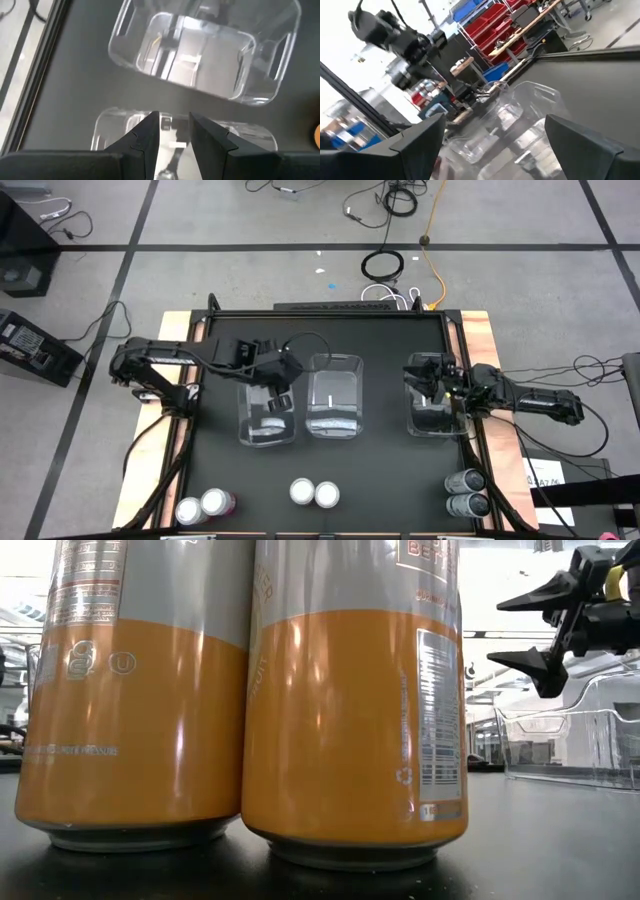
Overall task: Sort soda cans
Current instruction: Move the transparent bin
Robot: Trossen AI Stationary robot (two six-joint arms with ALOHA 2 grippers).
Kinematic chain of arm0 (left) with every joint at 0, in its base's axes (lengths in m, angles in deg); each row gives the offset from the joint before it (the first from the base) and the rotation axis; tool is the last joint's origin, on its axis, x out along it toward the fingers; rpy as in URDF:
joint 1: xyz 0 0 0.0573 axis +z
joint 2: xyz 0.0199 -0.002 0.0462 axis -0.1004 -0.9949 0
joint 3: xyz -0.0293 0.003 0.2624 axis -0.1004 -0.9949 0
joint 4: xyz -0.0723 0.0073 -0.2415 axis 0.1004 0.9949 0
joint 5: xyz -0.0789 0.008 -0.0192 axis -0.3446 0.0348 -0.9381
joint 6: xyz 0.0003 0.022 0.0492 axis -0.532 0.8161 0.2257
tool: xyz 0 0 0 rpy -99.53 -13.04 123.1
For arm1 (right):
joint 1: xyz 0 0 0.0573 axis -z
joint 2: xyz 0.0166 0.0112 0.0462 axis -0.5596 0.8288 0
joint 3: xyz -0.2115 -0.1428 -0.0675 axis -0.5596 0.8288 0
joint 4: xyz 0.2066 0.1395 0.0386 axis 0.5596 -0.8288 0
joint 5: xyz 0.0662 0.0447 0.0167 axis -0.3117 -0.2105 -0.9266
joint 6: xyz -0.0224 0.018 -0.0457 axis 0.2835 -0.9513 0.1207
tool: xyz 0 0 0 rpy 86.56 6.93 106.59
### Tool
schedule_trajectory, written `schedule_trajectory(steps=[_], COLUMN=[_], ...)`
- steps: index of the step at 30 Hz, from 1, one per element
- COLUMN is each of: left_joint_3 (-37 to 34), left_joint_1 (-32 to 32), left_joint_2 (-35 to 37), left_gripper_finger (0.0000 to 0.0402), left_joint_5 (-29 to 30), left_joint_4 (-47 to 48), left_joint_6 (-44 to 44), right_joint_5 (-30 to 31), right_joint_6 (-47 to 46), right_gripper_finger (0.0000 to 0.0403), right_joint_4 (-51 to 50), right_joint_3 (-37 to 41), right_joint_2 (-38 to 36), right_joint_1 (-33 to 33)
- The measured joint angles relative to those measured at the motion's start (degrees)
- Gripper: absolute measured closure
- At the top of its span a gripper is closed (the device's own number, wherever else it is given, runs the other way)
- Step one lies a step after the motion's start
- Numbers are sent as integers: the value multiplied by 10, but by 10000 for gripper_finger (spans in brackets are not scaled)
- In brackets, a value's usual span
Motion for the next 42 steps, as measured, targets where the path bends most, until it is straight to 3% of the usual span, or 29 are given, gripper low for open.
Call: schedule_trajectory(steps=[6,13,20,25,30,38,42], left_joint_3=[-110,-283,-376,-425,-468,-534,-560], left_joint_1=[-1,-1,-2,-2,-2,-2,-2], left_joint_2=[48,155,252,335,420,522,553], left_gripper_finger=[285,285,285,285,285,285,285], left_joint_5=[-21,-48,-49,-49,-48,-46,-46], left_joint_4=[-113,-278,-298,-311,-310,-307,-307], left_joint_6=[21,-4,-42,-37,-35,-33,-36], right_joint_5=[-6,7,51,64,64,65,97], right_joint_6=[-11,31,64,3,-59,-214,-250], right_gripper_finger=[67,67,72,90,112,154,170], right_joint_4=[64,-31,-286,-465,-591,-750,-791], right_joint_3=[-17,-164,-408,-576,-695,-732,-732], right_joint_2=[15,141,391,554,668,725,726], right_joint_1=[0,0,0,0,0,-3,-23])
